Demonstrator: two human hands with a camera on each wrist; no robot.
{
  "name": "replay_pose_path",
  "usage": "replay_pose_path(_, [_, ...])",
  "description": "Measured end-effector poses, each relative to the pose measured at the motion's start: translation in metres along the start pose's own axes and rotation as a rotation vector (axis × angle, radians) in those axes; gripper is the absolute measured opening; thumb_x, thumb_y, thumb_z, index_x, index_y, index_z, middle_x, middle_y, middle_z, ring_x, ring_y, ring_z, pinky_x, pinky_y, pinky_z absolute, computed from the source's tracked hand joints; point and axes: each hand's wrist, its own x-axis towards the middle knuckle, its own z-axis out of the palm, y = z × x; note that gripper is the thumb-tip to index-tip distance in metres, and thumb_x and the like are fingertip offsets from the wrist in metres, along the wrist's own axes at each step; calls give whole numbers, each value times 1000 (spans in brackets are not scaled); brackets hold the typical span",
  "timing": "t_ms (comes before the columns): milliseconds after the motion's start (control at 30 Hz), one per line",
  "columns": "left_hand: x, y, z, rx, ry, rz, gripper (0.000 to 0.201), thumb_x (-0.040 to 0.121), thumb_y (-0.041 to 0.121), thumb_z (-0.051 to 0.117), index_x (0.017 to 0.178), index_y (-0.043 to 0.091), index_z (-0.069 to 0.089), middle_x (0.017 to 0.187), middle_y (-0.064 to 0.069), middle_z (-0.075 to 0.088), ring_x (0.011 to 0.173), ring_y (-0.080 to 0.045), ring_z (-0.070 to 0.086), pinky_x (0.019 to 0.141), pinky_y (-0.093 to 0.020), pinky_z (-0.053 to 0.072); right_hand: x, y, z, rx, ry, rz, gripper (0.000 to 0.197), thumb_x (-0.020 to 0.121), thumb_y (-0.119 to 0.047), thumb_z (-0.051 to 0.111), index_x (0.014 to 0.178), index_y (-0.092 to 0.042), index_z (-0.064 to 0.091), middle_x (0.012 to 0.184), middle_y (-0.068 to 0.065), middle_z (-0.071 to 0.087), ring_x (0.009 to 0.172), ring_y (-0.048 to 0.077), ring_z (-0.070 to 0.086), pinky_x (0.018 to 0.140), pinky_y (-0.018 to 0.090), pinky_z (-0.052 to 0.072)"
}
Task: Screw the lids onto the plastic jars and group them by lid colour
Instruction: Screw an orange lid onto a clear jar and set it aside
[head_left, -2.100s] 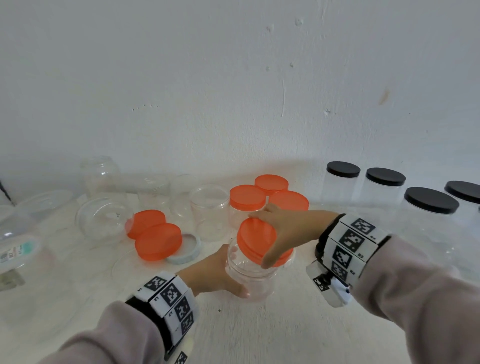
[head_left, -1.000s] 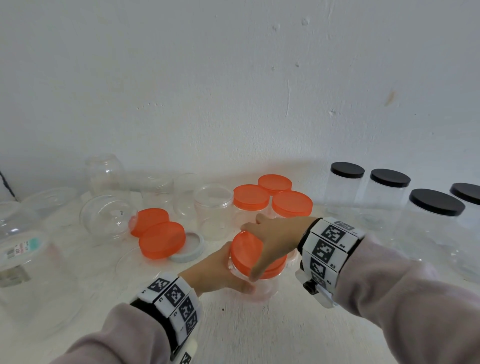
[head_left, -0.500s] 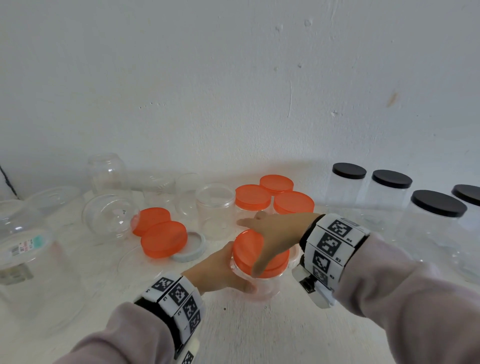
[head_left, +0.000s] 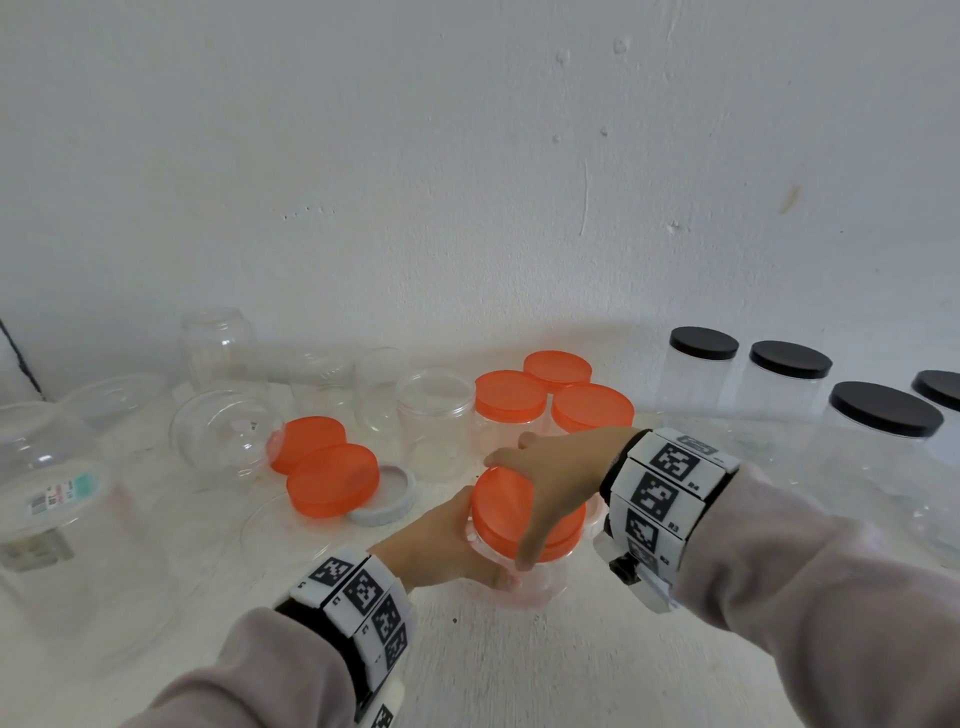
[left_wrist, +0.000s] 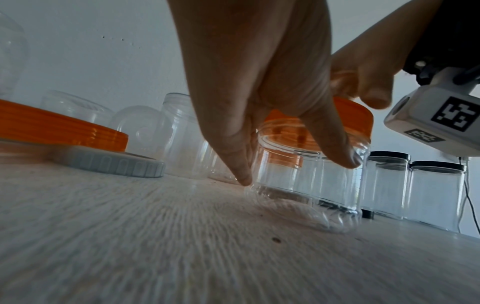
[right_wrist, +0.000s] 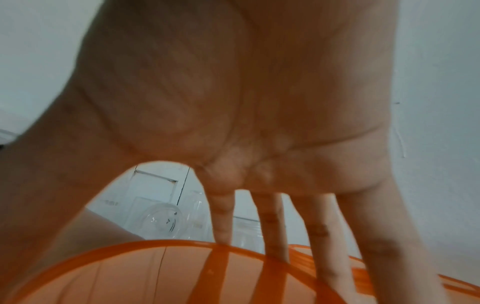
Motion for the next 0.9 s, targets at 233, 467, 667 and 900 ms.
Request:
replay_pose_path(233, [1,-2,2,12,41,-2,109,63,22,90,149,24,23,142,6,46,132,-15,42,113,-39,34,2,4,9,78,92,-16,106,60,-75,69,147,-39,19,140,-3,36,119,23,48,88,39,46])
replay_pose_path(467, [2,-2,2,36,56,-15,109,61,27,91,148,25,25,140,7,48,130,-16,44,110,-40,37,0,5,14,136,103,26,113,57,-85,62,147,-31,20,142,2,35,95,19,54,76,34,49])
replay_pose_path(667, [2,0,3,55,59,-16,106,63,24,90,147,23,25,140,6,48,129,-15,45,111,-38,37,-1,7,2,129,35,-65,103,63,-66,75,145,-50,15,142,-9,27,132,23,34,102,48,39])
replay_pose_path(900, [1,1,4,72,64,-12,102,63,27,89,145,25,29,136,7,51,126,-14,47,108,-38,39,3,1,8,117,98,55,108,61,-88,56,146,-29,24,141,3,38,78,15,47,69,32,42])
